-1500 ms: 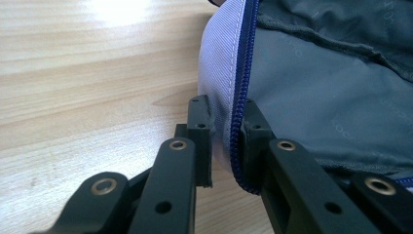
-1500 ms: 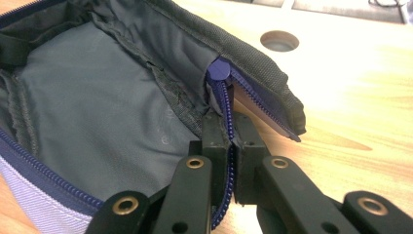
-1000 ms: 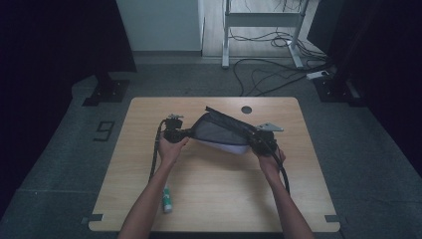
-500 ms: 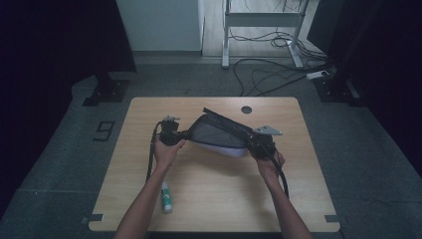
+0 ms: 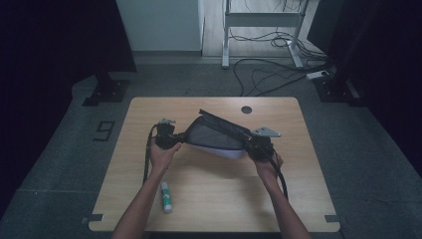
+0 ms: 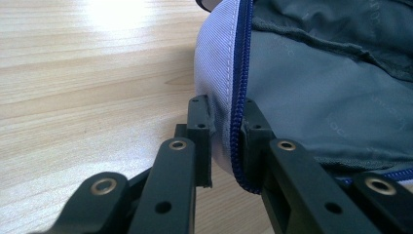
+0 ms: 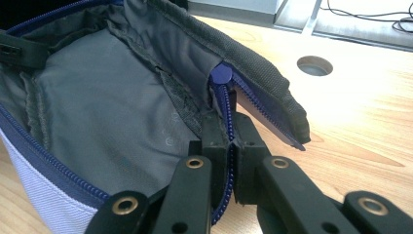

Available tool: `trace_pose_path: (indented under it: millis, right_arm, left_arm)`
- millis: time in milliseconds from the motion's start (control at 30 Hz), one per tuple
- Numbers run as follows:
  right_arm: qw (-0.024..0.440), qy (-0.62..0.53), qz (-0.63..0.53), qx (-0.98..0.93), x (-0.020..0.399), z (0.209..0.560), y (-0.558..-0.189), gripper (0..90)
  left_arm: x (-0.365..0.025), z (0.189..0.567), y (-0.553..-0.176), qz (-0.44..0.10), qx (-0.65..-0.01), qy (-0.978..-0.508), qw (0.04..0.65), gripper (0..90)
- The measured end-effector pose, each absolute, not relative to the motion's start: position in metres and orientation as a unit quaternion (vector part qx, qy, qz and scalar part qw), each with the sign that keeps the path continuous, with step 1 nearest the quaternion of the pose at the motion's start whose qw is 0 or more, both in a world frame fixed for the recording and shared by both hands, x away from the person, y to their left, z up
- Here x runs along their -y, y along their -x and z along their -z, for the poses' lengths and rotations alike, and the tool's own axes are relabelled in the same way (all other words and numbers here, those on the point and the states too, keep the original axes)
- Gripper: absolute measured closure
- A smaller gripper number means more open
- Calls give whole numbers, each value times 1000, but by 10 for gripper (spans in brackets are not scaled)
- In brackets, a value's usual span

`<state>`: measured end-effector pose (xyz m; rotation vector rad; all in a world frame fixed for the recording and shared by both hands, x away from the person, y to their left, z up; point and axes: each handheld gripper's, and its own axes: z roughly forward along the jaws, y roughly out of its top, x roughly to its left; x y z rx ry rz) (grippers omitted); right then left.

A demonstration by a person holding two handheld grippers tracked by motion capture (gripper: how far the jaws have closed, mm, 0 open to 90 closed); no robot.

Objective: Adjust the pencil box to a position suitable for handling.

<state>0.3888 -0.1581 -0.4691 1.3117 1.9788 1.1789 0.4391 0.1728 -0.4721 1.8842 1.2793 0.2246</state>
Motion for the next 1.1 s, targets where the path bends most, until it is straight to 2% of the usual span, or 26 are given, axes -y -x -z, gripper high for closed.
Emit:
trace_pose_path:
  millis: [1100]
  right_arm:
    - [236, -456, -446, -733, 150, 465, -356, 851]
  left_arm:
    - [-188, 471, -403, -73, -503, -744, 435, 793]
